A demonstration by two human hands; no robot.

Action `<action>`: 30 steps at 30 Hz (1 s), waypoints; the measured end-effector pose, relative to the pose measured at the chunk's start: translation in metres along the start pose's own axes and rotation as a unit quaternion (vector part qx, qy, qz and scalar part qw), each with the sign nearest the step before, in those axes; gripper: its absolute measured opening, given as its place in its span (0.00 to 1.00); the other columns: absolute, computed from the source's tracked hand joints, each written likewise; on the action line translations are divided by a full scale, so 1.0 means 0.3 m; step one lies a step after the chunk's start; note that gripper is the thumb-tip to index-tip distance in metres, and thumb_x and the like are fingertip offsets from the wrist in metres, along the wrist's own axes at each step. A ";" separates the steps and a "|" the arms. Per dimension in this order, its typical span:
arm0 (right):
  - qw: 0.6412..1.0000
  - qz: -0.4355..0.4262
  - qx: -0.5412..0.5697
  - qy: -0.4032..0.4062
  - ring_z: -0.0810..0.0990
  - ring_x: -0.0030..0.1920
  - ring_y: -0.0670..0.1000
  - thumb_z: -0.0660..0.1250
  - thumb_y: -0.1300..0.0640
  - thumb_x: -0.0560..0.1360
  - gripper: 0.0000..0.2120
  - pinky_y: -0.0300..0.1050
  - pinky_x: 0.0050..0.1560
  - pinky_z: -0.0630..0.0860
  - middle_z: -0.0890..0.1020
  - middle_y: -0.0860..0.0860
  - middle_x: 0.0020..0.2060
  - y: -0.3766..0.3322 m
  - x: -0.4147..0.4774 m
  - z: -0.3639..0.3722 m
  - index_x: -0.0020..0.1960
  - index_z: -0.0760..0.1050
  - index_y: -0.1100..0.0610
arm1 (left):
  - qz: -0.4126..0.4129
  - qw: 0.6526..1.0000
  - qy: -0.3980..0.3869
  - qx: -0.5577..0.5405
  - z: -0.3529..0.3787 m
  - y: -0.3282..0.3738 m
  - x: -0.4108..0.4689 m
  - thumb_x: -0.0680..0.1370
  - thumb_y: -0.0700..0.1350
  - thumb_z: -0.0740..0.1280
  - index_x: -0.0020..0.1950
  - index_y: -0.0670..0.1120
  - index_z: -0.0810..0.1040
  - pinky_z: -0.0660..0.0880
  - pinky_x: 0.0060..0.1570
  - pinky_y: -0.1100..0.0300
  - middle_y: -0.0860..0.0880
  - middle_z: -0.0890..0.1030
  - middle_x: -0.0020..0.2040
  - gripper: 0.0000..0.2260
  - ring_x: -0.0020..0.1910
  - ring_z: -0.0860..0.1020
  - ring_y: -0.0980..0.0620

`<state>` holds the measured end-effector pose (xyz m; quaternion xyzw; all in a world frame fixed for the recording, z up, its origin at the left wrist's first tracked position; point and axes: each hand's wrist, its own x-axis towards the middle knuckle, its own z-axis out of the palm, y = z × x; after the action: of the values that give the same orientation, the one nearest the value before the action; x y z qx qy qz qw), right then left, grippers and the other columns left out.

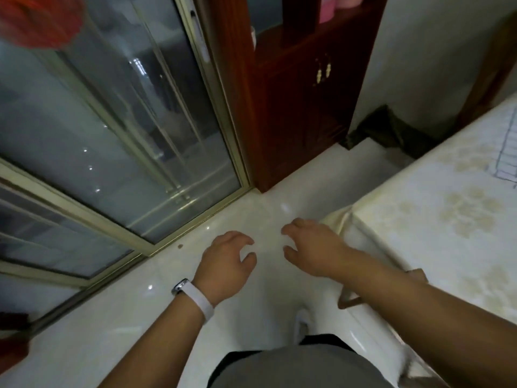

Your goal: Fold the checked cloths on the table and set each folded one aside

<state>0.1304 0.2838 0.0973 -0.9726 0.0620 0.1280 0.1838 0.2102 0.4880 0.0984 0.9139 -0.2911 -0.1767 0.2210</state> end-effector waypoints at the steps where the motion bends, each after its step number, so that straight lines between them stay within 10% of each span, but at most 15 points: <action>1: 1.000 0.007 0.001 0.005 0.73 0.61 0.55 0.57 0.44 0.79 0.22 0.53 0.62 0.72 0.73 0.52 0.62 0.027 0.022 -0.038 0.70 0.67 0.52 | 0.010 1.000 0.000 0.008 -0.005 0.020 0.059 0.74 0.55 0.61 0.61 0.50 0.78 0.69 0.63 0.57 0.52 0.77 0.61 0.19 0.61 0.73 0.50; 30: 0.929 0.360 0.061 0.062 0.74 0.62 0.57 0.58 0.43 0.78 0.22 0.52 0.62 0.73 0.74 0.53 0.64 0.509 0.823 -0.498 0.69 0.68 0.51 | 0.312 0.928 -0.182 0.088 -0.194 0.276 1.652 0.75 0.49 0.66 0.59 0.50 0.79 0.71 0.57 0.56 0.51 0.77 0.61 0.13 0.60 0.74 0.46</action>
<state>0.3755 0.0687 0.1123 -0.8777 0.4271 0.1214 0.1801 0.5797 0.1425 0.0928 0.7449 -0.6111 -0.2360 0.1265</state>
